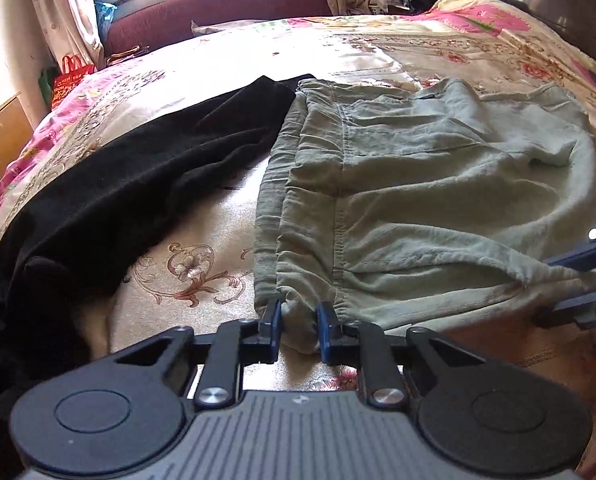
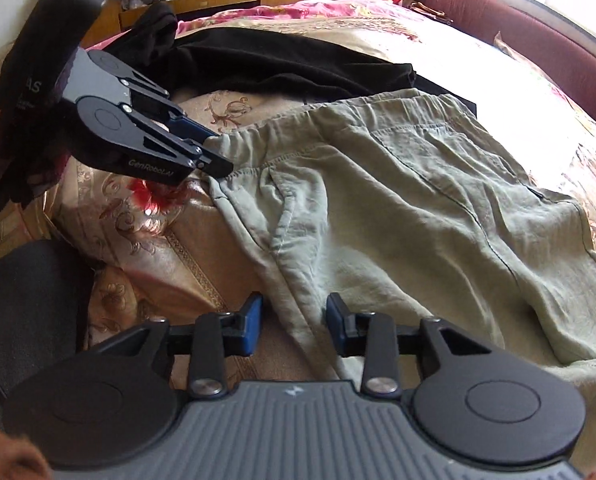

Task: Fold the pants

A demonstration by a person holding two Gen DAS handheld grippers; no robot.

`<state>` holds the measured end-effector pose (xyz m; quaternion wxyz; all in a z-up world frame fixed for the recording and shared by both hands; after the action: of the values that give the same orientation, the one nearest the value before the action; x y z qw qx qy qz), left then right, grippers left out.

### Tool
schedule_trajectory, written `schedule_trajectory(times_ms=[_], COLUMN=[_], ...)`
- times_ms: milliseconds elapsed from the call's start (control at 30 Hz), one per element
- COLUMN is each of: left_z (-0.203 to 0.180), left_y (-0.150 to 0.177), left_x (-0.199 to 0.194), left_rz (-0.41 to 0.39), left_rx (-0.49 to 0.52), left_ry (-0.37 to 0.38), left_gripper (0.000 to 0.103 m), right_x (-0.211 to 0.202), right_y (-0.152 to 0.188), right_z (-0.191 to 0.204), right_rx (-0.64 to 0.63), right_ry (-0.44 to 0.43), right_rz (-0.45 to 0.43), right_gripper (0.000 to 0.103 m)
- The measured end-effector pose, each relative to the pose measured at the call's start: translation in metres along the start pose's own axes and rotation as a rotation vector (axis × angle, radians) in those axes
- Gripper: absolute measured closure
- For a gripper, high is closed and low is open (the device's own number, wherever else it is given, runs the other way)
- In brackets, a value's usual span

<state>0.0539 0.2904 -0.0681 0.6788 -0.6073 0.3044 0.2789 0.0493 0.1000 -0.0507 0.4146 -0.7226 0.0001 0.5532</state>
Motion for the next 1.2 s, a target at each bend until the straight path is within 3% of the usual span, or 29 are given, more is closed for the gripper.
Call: schedule_trajectory(times_ms=[100, 200, 367, 433, 533, 600, 667, 767, 833, 933, 1000, 1200], left_z=[0.008, 0.016, 0.027, 0.026, 0.021, 0.014, 0.009, 0.007, 0.006, 0.005, 0.01, 0.017], left_y=[0.004, 0.015, 0.034, 0.031, 0.013, 0.0, -0.008, -0.01, -0.007, -0.004, -0.001, 0.004], left_x=[-0.015, -0.03, -0.046, -0.048, -0.042, -0.031, -0.018, 0.003, 0.016, 0.016, 0.011, -0.002], left_rz=[-0.021, -0.025, -0.008, -0.027, -0.071, -0.085, -0.082, -0.026, 0.026, 0.045, 0.053, 0.054], left_rx=[-0.048, -0.071, -0.084, -0.087, -0.063, -0.012, 0.049, 0.11, 0.115, 0.134, 0.139, 0.095], left_ry=[0.021, 0.009, -0.013, 0.011, 0.056, 0.07, 0.067, 0.089, 0.123, 0.114, 0.091, 0.103], left_gripper=[0.08, 0.086, 0.086, 0.085, 0.076, 0.058, 0.048, 0.047, 0.047, 0.049, 0.066, 0.071], right_x=[-0.008, -0.018, -0.025, -0.02, -0.015, -0.016, -0.018, -0.016, -0.014, -0.013, -0.014, -0.013], right_y=[-0.004, -0.005, 0.002, 0.009, 0.012, 0.011, 0.011, 0.011, 0.013, 0.012, 0.011, 0.013], right_z=[0.003, 0.017, 0.047, 0.052, 0.048, 0.045, 0.046, 0.047, 0.048, 0.048, 0.046, 0.043], right_rx=[0.019, -0.012, -0.128, -0.161, -0.131, -0.114, -0.118, -0.123, -0.118, -0.112, -0.096, -0.055], right_ry=[0.0, -0.01, -0.032, -0.027, -0.036, -0.04, -0.032, -0.029, -0.031, -0.033, -0.041, -0.059], right_rz=[-0.014, -0.042, -0.045, -0.022, 0.01, 0.015, 0.014, 0.023, 0.033, 0.037, 0.037, 0.035], right_gripper=[0.09, 0.092, 0.093, 0.091, 0.088, 0.088, 0.088, 0.088, 0.088, 0.088, 0.088, 0.088])
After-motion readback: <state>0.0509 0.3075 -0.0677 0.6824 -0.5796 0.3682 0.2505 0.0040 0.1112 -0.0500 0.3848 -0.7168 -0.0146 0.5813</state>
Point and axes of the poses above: each gripper's, at about its wrist camera, not at the fingertips, and x roughly the way its jaws point, z to its left, y to its underside, the point moved 8 cm from there along x, roughly the way its jaws point
